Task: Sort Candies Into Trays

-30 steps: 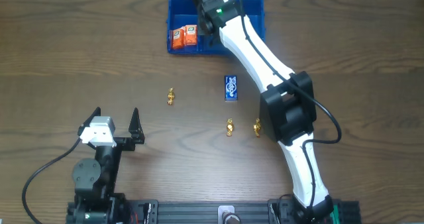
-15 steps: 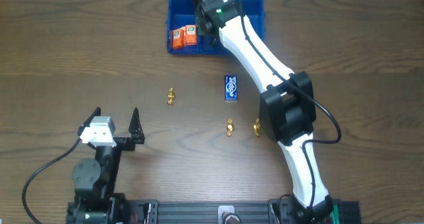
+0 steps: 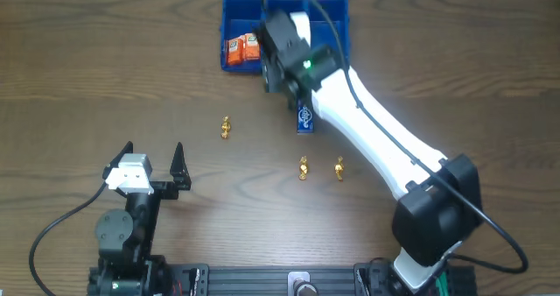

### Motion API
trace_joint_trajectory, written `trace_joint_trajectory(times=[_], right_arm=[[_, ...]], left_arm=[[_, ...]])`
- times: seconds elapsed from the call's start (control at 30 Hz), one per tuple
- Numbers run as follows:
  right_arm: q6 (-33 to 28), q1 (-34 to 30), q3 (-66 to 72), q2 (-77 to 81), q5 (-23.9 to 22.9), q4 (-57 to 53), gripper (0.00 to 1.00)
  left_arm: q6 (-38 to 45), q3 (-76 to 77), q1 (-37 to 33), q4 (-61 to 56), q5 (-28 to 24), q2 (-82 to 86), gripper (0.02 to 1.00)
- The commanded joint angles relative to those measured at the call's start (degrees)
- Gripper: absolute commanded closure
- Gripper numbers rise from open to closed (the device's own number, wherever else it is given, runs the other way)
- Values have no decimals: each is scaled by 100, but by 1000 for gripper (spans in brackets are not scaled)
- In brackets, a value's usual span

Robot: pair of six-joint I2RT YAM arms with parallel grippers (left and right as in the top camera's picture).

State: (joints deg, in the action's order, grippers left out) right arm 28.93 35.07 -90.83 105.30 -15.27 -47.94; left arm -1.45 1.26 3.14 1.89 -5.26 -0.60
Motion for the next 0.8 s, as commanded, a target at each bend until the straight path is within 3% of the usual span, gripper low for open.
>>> trace_joint_trajectory(times=[0.03, 0.33, 0.4, 0.57, 0.8], right_arm=[[389, -157, 1377, 369, 511, 748, 251], [431, -365, 1635, 973, 721, 1054, 283], [431, -378, 1635, 1104, 787, 1139, 354], [433, -376, 1635, 1167, 789, 1215, 649], [496, -350, 1534, 1054, 761, 1117, 750]], left_arm=[[20, -98, -22, 214, -72, 35, 20], [20, -98, -22, 214, -72, 35, 20], [20, -98, -22, 214, -72, 35, 20], [20, -98, -22, 214, -72, 35, 20], [20, -98, -22, 214, -72, 35, 20]])
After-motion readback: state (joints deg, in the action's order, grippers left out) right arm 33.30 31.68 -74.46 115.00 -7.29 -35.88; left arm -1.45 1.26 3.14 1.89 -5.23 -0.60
